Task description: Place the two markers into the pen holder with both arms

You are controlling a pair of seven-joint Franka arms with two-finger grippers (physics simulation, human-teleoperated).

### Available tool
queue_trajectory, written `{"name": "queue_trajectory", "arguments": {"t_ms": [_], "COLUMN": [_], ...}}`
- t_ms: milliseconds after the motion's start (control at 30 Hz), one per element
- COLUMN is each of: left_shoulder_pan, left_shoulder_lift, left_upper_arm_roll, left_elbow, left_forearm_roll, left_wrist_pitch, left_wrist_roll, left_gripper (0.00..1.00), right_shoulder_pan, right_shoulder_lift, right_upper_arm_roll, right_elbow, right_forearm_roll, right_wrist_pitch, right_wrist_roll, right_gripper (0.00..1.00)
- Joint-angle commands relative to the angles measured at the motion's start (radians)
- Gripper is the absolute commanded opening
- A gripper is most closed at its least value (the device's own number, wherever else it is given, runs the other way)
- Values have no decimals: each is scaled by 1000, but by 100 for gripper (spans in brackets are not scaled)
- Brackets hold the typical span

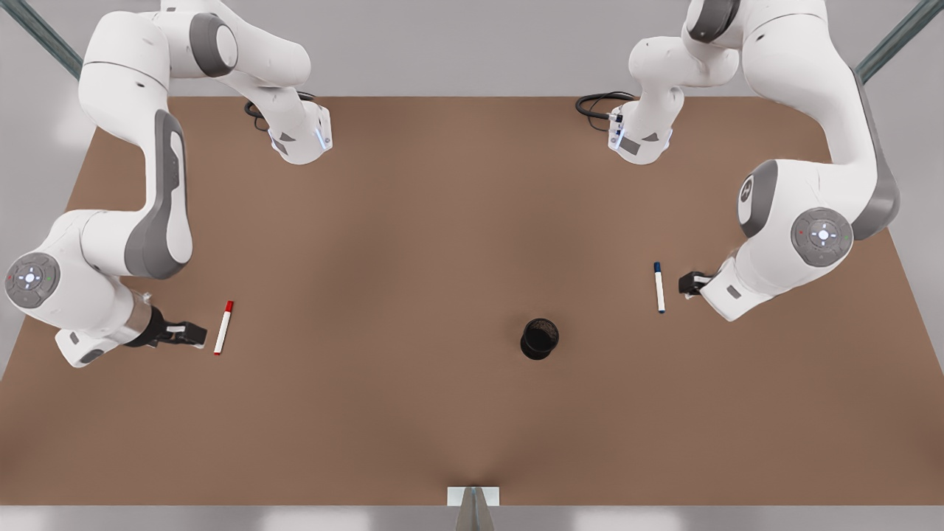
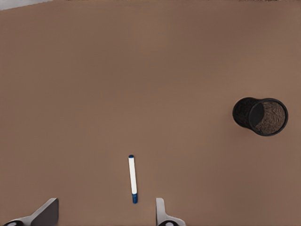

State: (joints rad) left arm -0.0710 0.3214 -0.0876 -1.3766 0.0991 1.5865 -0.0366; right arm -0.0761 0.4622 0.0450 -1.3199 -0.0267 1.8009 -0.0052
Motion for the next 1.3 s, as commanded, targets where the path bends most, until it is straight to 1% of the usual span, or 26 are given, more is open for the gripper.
{"name": "queue_trajectory", "arguments": {"t_ms": [0,33,67,100,167,200,233,267,333,433,600,700,733,800,867,900,933,1000,1033,1133,1233,1267], "left_shoulder_pan": [4,5,4,8,11,10,19,23,42,33,25,33,36,37,40,40,50,50,51,53,53,51], "left_shoulder_lift": [2,11,2,-12,-18,-19,-12,-4,67,73,79,105,111,122,140,143,150,153,153,143,142,142], "left_upper_arm_roll": [0,2,3,20,81,85,97,97,95,95,95,95,95,95,95,95,95,95,95,95,95,95], "left_elbow": [-1,-12,-93,-197,-398,-464,-509,-570,-627,-667,-719,-726,-726,-734,-734,-734,-734,-739,-742,-771,-777,-777], "left_forearm_roll": [-2,-5,-4,-5,-119,-122,-122,-122,-122,-122,-121,-119,-117,-114,-113,-114,-113,-114,-113,-113,-113,-113], "left_wrist_pitch": [53,56,131,230,481,559,593,673,823,840,842,857,860,872,889,889,889,889,889,891,891,889], "left_wrist_roll": [-25,-26,-57,-85,-98,-98,-94,-94,-97,-88,-83,-77,-72,-66,-66,-43,-17,-11,-9,6,12,12], "left_gripper": [100,100,100,100,100,100,100,100,100,100,100,98,98,97,89,82,81,81,78,76,65,64], "right_shoulder_pan": [-1,-1,-4,-10,-30,-33,-54,-74,-90,-111,-148,-177,-174,-169,-166,-166,-168,-169,-169,-172,-172,-172], "right_shoulder_lift": [-2,-4,-4,-5,-28,-27,-34,-31,1,30,180,208,213,213,214,214,216,220,222,222,222,222], "right_upper_arm_roll": [-1,-1,-1,-1,-1,-1,1,7,7,7,7,12,12,12,13,13,13,13,13,13,13,13], "right_elbow": [-8,-19,-28,-56,-191,-225,-288,-321,-352,-441,-429,-433,-438,-440,-440,-440,-440,-440,-440,-440,-469,-472], "right_forearm_roll": [1,1,1,-5,-10,-10,-10,-10,-4,-1,-4,-2,-2,-2,-4,-4,-4,-4,-4,-4,-5,-5], "right_wrist_pitch": [29,31,34,60,190,228,287,334,386,515,655,670,670,667,667,667,669,672,672,673,712,716], "right_wrist_roll": [-1,-1,-1,-2,-6,-6,-6,-13,-13,-10,-15,-38,-38,-39,-44,-44,-44,-44,-44,-44,-45,-45], "right_gripper": [100,100,100,100,100,100,100,100,100,100,100,99,96,82,57,49,45,45,45,45,45,45]}}
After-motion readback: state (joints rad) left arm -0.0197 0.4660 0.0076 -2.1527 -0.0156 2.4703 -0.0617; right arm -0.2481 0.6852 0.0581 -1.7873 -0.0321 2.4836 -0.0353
